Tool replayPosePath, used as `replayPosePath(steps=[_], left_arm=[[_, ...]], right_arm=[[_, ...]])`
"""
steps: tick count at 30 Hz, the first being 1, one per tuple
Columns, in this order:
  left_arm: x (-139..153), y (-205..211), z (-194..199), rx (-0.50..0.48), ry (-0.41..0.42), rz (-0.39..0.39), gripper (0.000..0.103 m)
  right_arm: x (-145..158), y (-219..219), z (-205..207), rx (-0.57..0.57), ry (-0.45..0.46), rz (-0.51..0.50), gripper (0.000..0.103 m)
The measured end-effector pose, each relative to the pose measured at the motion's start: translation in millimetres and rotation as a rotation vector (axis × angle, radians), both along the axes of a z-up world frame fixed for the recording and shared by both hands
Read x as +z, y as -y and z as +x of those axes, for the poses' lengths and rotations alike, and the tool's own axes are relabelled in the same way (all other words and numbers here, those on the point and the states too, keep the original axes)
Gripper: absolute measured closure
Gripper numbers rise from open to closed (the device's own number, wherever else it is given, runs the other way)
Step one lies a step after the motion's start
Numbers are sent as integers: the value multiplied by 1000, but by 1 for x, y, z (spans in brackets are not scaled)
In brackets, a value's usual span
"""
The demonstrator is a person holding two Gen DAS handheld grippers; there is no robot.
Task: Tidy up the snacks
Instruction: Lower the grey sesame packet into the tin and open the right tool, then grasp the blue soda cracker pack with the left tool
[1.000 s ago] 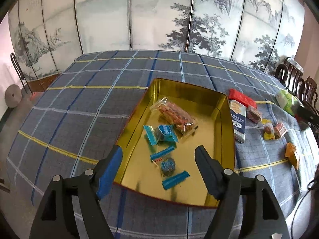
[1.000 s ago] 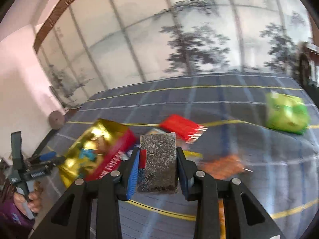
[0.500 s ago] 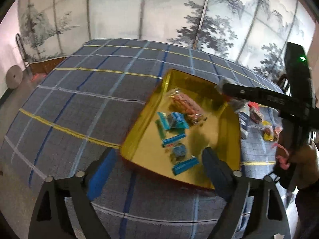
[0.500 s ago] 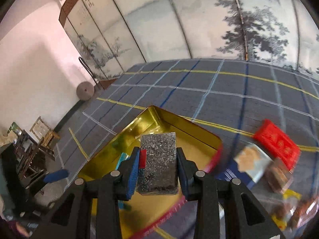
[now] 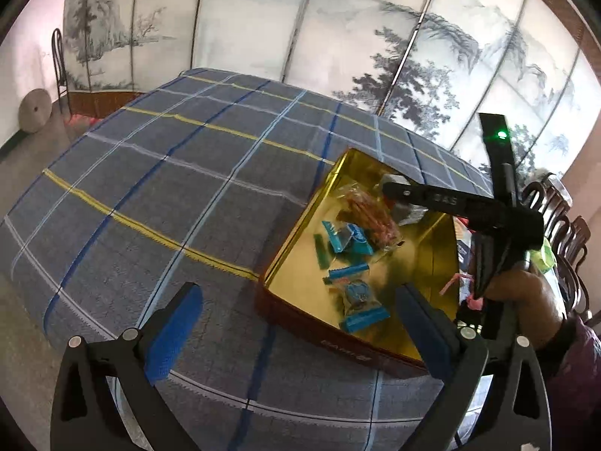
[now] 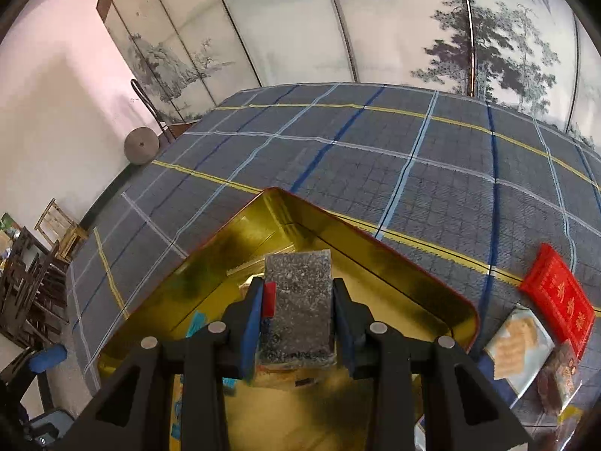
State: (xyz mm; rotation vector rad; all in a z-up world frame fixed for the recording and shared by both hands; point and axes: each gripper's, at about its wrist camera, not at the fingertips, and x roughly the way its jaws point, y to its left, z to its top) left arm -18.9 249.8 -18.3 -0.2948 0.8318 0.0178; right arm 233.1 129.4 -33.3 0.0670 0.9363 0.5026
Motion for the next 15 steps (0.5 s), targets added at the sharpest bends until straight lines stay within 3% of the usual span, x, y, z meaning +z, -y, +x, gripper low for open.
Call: replayPosePath(steps=[4,8,11,15], left_arm=[[-1,6,2,-40,-6,-5,2],[3,22,2,-91,-13,44,2],[15,40,3,-183,4,81,2],[31,77,4,-321,34,177,2]], right_arm=[[3,1,0,-13,16,17,66],[16,12,-4,-32,44,78,65],[35,37,-25,-67,109,115,65],[52,113,-83,-182,194,161,58]])
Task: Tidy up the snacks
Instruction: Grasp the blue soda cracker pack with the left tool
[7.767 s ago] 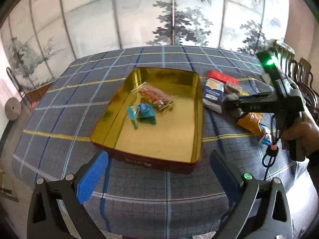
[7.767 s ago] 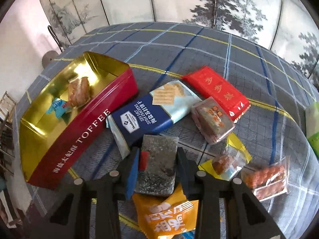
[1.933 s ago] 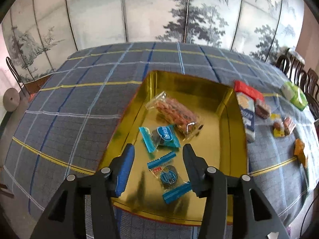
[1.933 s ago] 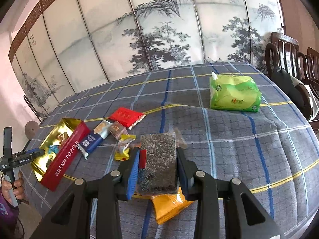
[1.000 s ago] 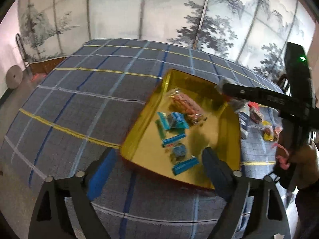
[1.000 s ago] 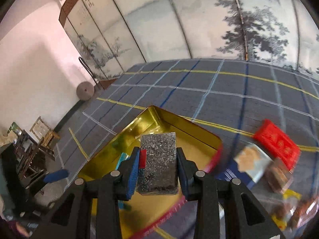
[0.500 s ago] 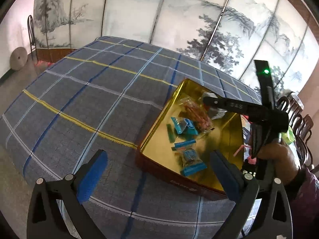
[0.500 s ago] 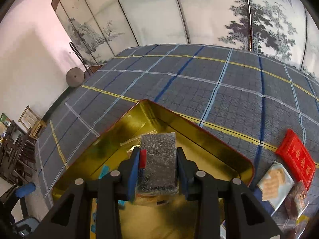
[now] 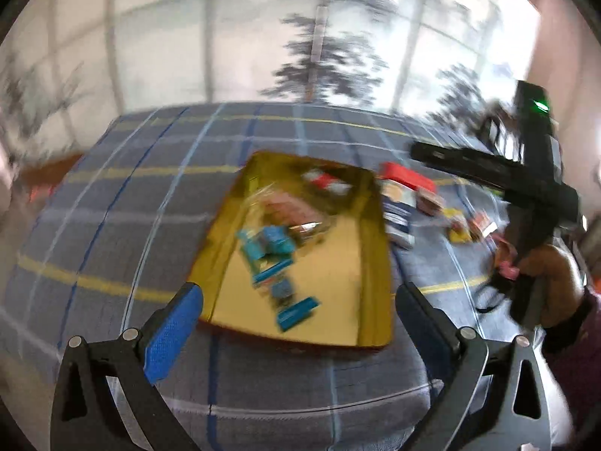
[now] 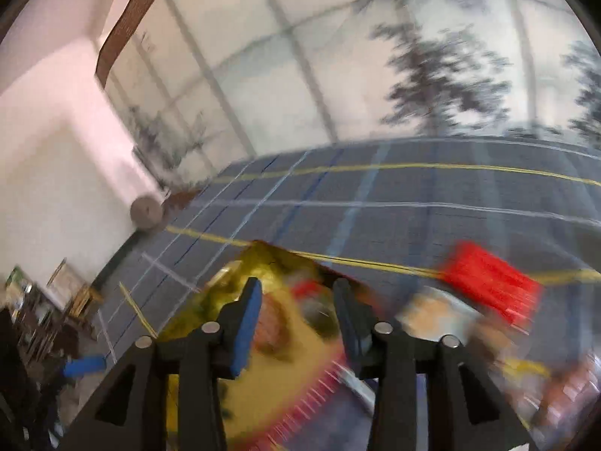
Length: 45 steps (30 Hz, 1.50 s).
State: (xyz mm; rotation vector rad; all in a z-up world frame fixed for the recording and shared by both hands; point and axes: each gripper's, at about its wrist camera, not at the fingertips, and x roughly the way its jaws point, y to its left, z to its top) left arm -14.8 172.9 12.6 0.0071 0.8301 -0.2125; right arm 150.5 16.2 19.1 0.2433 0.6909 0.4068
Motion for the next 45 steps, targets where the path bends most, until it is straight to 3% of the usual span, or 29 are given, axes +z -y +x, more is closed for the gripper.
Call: replayPosePath(steps=[5,9,12,16,25,31,38,41,42,45], left_arm=[[12,59,15,-207,-19,79,2],[23,108,45,-384,-74,60,2],[24,146,81,-500,-138,48,2],[7,188,126,-597,-239,108,2],[-37,221,197,-574,-320,238,5],[-56,217,226,-537,-393,240,5],[-84,218,235,-529,-476,246,5],[-90,221,227,-537,-426,310,6],[-90,222,224,-533,-405,331,14],[-90,226,211,-523,-381,341,55]], right_arm=[[-3,103,-74,-222,25,-135,56],[-19,196,-118,-418,-30,-206,56],[-41,249,-134,-527,-75,-206,56],[-70,288,-146,-601,-116,-156,56],[-85,299,-150,-563,-125,-107,56],[-87,303,-151,-558,-140,-54,56],[-88,305,-150,-551,-149,-29,56],[-88,307,-150,-552,-148,-13,56],[-88,308,-150,-553,-148,-7,56],[-89,309,-150,-557,-148,-1,56]])
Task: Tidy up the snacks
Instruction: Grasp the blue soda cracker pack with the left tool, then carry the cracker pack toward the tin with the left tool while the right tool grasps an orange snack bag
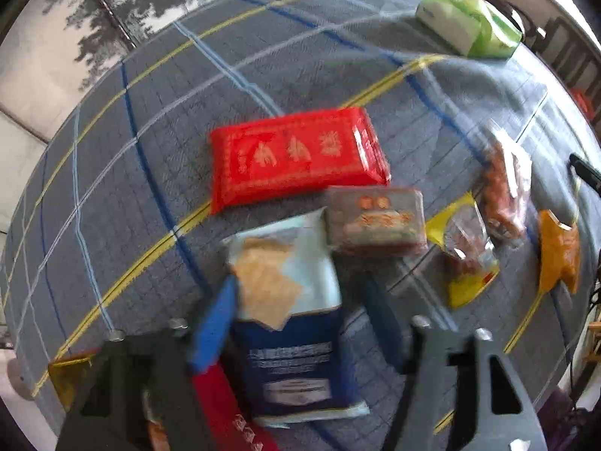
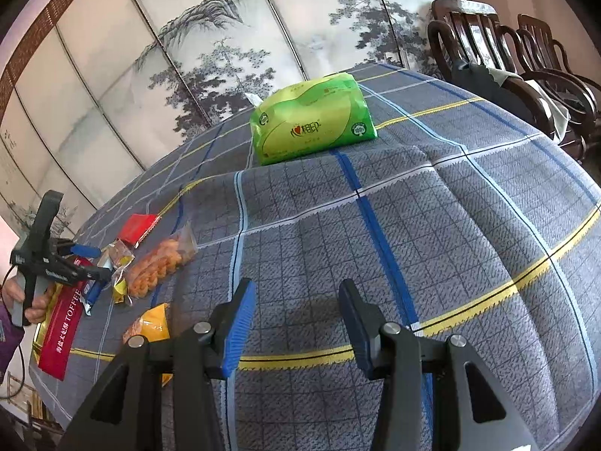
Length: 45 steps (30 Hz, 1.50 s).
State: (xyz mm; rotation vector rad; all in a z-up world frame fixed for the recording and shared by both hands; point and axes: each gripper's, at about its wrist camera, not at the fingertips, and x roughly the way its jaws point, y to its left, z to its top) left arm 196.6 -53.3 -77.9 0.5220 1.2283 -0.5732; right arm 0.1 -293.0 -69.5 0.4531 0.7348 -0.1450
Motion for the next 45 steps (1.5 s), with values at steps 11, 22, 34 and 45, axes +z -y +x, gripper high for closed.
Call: replayPosePath(steps=[11,22,34,45], left_arm=[[38,-26,-68,223,6,-204,56],[64,-49,-145,321,-12,-340,56],[88,-62,-175,319,11,-380,55],[96,-69,-184,323,13,-386,58]], right_arm=[[-1,6,-2,-19,15,36,56],[17,-20,-20,139,89,67,55],[41,-127,13,562,-44,-251,34],[7,-143,41,660,-186,-383,49]])
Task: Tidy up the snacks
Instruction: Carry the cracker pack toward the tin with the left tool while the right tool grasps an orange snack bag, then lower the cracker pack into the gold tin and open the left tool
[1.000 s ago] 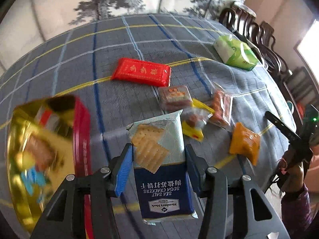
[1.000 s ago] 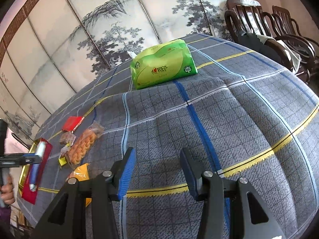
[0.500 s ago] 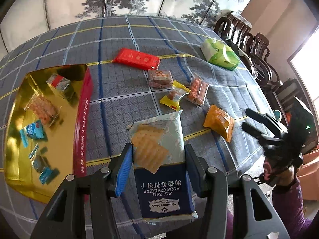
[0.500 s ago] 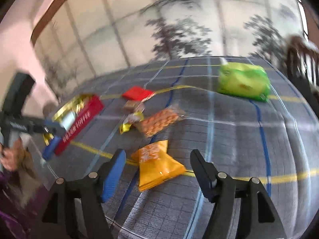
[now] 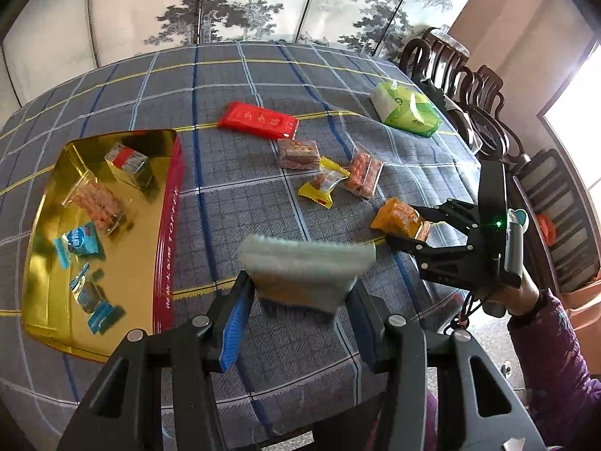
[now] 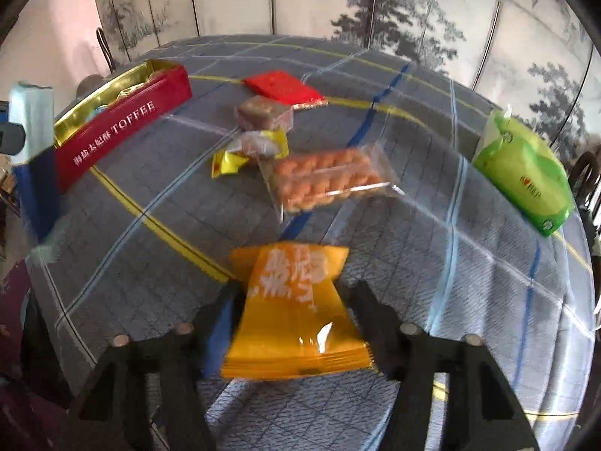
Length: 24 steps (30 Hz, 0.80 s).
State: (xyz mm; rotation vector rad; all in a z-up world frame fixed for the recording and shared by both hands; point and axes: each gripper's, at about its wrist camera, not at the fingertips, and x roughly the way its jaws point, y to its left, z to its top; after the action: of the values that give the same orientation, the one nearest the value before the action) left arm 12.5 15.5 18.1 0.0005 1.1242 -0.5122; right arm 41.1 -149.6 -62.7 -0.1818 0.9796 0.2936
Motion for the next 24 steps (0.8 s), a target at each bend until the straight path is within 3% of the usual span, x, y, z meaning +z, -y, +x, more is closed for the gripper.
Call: replayPosePath(steps=[4,15,24], left_arm=[[-6,-3,4,15,-7,-5,58],[10,-16,-4,40,43,-16,58],[25,-42,-15,102,78,-24,58]], right_arm=[[4,7,-2,-80,17,27,62],[44,17,-23,-188,196,203,63],[59,9,-30,-221,255,302,63]])
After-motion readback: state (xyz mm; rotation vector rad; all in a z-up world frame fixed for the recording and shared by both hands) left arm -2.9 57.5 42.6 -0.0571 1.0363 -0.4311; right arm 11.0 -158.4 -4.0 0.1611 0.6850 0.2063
